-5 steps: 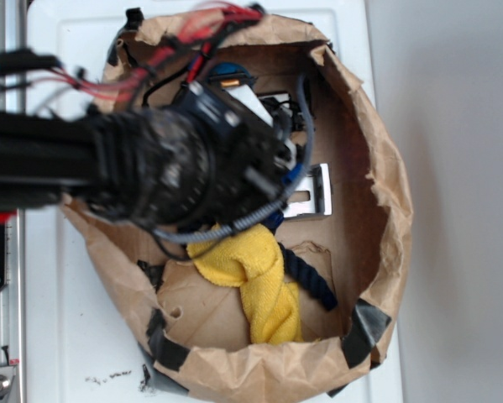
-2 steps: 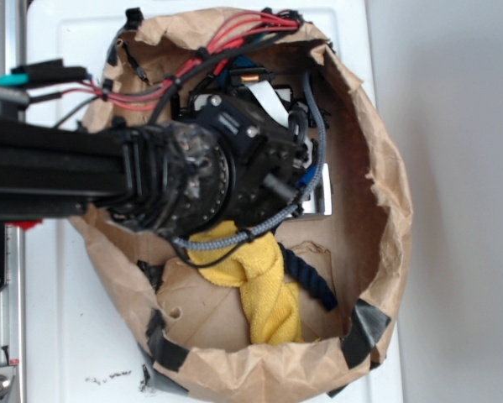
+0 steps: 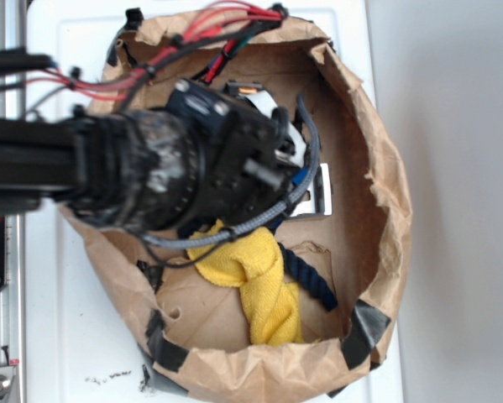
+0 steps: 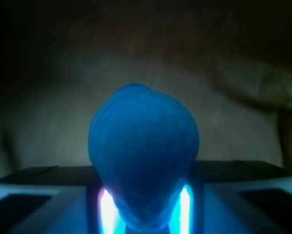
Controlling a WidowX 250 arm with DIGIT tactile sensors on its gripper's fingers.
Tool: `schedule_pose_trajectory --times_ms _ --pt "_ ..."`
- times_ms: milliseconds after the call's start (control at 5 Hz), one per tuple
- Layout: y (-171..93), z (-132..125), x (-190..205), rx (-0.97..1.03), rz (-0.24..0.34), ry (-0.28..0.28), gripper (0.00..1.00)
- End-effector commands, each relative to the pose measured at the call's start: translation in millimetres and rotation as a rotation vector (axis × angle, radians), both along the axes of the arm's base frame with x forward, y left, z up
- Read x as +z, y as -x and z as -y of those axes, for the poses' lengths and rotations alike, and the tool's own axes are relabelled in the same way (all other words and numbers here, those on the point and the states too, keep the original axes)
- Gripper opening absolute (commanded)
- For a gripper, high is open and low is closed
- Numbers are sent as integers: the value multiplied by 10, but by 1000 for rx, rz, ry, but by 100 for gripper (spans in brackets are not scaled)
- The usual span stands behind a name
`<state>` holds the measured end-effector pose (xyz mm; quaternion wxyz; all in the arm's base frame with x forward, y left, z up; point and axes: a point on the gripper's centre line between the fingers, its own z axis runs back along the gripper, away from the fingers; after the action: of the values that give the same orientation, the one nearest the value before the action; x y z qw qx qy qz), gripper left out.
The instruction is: Grab the blue ball.
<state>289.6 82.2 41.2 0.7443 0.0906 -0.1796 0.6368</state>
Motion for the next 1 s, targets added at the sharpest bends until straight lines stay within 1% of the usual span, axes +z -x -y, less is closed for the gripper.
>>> schedule_pose_trajectory --times_ms 0,200,400,600,800 --pt "136 -67 822 -440 -114 212 0" --pt "140 -90 1037 -637 -276 249 0" --pt "104 -186 1199 -761 -380 349 0" --pt "134 -162 1386 -798 -382 367 0" --pt "244 -89 1561 -785 -292 391 0"
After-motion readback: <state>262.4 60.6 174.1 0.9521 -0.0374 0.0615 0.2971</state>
